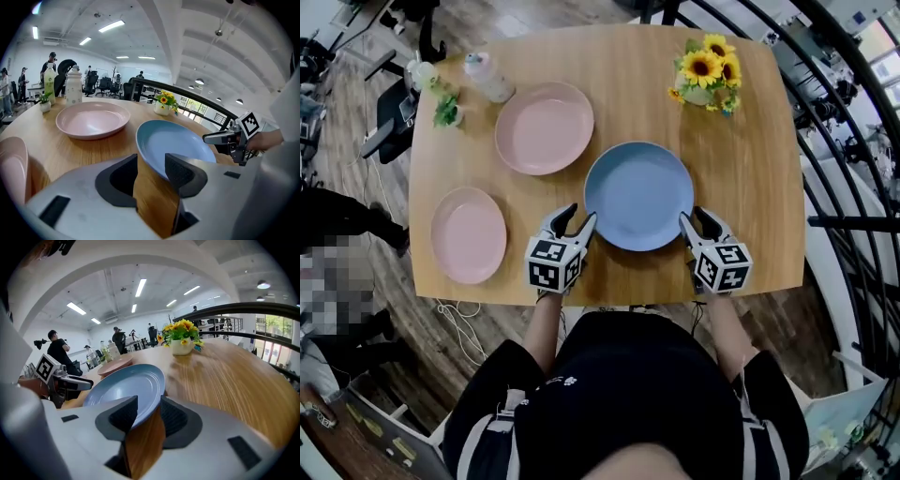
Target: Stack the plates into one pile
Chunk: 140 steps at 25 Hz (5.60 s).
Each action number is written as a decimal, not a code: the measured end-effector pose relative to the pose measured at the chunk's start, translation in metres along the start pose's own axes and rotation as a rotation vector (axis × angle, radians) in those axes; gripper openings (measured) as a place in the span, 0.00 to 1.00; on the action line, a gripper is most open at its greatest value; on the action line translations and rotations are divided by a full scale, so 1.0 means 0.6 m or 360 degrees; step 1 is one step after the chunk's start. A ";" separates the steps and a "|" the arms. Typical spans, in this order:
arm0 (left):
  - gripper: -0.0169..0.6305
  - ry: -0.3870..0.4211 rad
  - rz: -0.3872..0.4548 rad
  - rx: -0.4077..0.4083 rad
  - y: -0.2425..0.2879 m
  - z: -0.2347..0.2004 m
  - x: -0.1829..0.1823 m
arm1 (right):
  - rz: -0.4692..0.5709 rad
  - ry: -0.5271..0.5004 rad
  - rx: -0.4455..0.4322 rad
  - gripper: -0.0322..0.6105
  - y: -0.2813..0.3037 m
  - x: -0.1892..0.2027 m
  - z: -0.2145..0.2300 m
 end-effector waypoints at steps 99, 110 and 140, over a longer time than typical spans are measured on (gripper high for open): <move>0.25 -0.0233 0.0181 -0.0641 -0.491 -0.445 0.066 | -0.0008 0.0089 -0.0655 0.27 0.214 0.046 -0.654; 0.25 -0.0107 0.0022 -0.0561 -0.488 -0.472 0.097 | -0.0116 0.0031 -0.0558 0.27 0.233 0.090 -0.669; 0.28 -0.0084 0.0106 -0.0673 -0.491 -0.501 0.104 | -0.0109 -0.0114 -0.0515 0.35 0.256 0.096 -0.665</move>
Point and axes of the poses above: the fingertips, and each gripper's own axes: y forward along the fingers, z to its right, x out of its underside, the point moved 1 cm from there along -y, backward along the fingers, and after that the axes turned 13 degrees about z, right-handed, at the moved point
